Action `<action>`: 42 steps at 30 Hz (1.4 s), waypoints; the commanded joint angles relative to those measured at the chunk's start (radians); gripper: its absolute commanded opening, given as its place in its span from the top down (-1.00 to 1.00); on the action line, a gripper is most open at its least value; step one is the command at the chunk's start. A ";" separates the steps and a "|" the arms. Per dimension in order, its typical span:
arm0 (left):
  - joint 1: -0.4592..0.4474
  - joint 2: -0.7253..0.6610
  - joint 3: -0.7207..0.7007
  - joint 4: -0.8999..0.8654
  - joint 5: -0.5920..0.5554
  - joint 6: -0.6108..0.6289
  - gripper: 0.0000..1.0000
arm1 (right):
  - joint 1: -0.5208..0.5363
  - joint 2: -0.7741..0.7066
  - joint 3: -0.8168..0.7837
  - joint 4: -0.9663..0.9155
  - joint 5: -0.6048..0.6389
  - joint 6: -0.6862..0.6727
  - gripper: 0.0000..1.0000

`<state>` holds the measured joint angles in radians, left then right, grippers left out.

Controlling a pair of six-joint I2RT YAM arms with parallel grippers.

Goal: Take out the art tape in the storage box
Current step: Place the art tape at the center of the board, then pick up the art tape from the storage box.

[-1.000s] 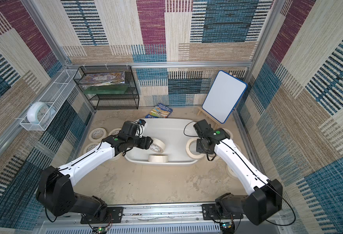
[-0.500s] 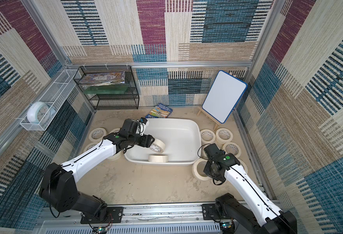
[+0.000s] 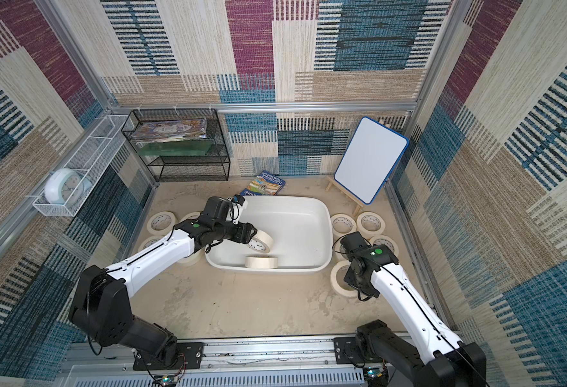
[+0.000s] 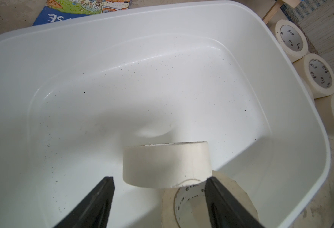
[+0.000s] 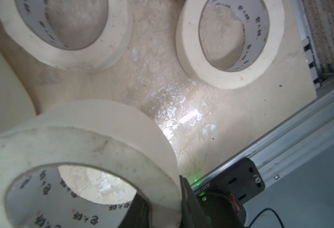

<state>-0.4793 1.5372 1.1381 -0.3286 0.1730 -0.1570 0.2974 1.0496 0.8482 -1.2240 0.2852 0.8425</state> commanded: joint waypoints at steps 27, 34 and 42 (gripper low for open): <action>0.010 -0.044 -0.026 -0.015 -0.014 0.014 -0.58 | -0.242 0.299 -0.129 0.361 -0.086 -0.275 0.11; 0.009 -0.127 -0.112 -0.050 -0.023 -0.006 -0.60 | -0.215 0.234 0.033 0.289 -0.097 -0.308 -0.26; 0.005 -0.116 -0.153 -0.003 0.048 -0.058 -0.56 | -0.059 0.309 0.296 0.283 -0.125 -0.347 -0.29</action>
<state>-0.4736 1.4029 0.9874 -0.3656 0.1822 -0.1844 0.2035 1.3327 1.0901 -0.9199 0.1623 0.5179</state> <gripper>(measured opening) 0.780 0.645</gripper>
